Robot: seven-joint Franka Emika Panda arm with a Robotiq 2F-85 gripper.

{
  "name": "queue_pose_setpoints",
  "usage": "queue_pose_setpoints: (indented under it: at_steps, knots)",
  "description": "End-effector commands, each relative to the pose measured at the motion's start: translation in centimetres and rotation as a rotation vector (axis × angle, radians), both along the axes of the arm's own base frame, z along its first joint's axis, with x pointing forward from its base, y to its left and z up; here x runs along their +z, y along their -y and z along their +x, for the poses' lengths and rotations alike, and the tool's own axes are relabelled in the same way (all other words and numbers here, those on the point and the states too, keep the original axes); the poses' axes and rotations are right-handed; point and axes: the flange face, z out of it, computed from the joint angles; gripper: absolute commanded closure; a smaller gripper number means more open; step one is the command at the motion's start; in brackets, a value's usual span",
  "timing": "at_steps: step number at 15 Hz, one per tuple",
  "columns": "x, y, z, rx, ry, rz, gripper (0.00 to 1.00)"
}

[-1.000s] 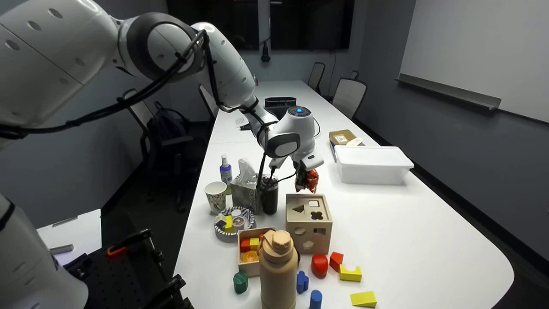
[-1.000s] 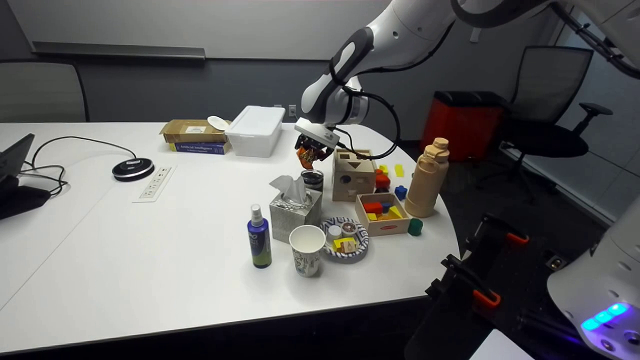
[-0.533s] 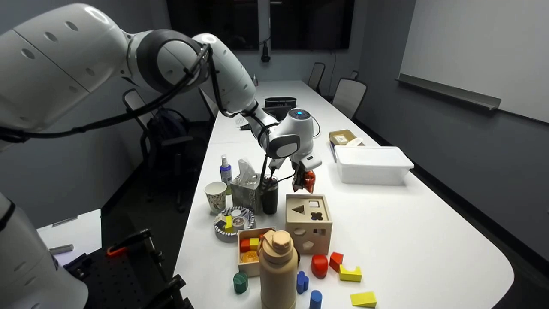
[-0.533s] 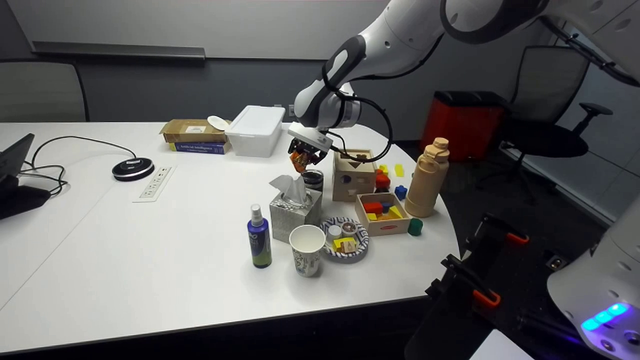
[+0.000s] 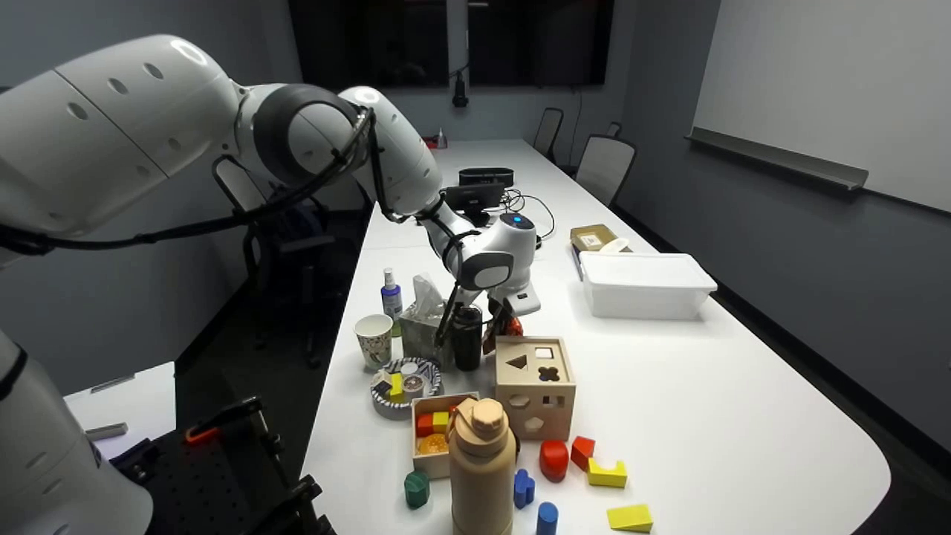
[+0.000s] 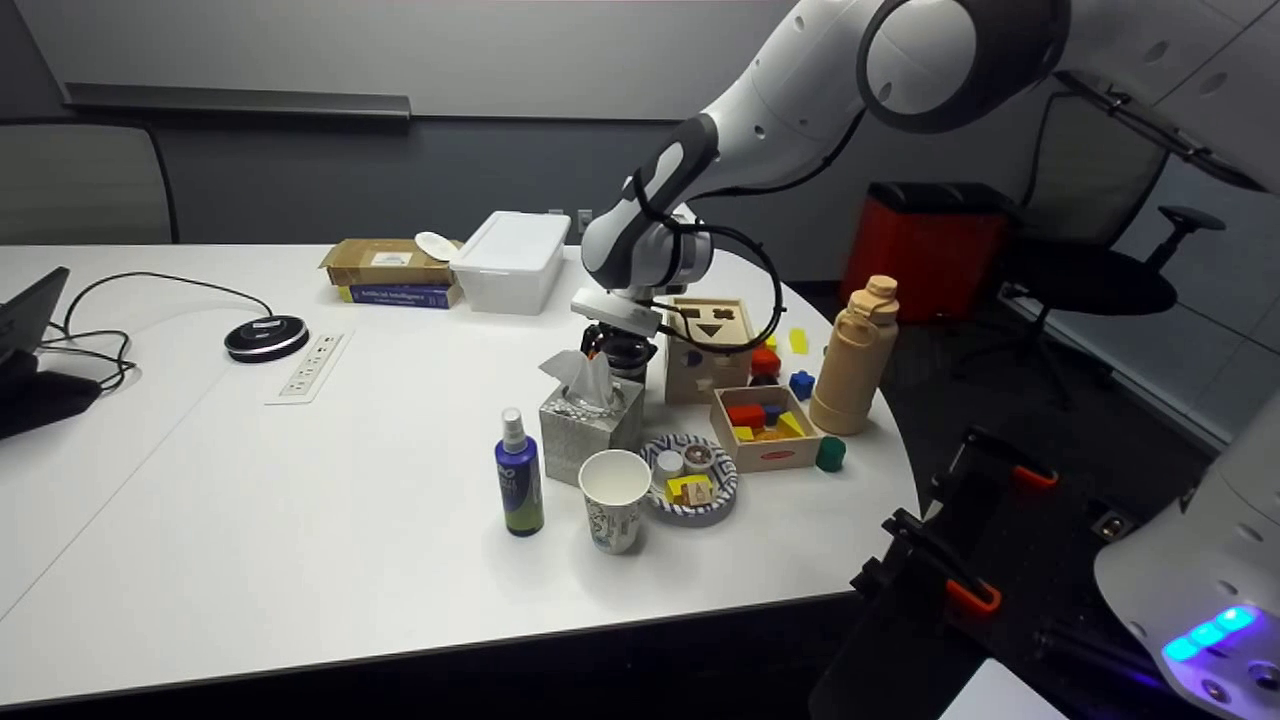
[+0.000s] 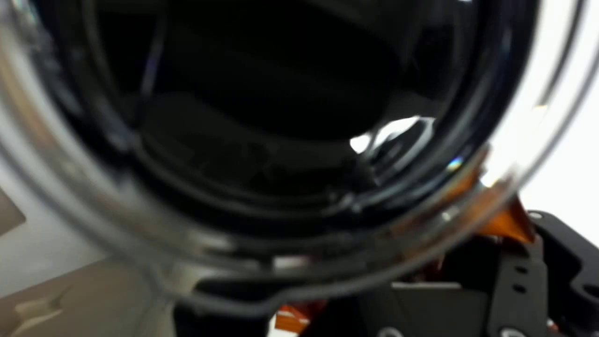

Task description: Move the orange packet forward

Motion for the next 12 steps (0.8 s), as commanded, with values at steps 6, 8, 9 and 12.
queue_pose_setpoints:
  at_steps: [6, 8, 9, 12]
  knots:
    - [3.6, 1.7, 2.8, -0.106, 0.0, -0.071, 0.36]
    - [5.0, 2.3, 3.2, -0.11, 0.003, -0.071, 0.22]
    - [5.8, 2.3, 3.3, -0.099, 0.001, -0.066, 0.15]
    - [8.7, 1.5, 2.8, -0.033, -0.02, -0.053, 0.0]
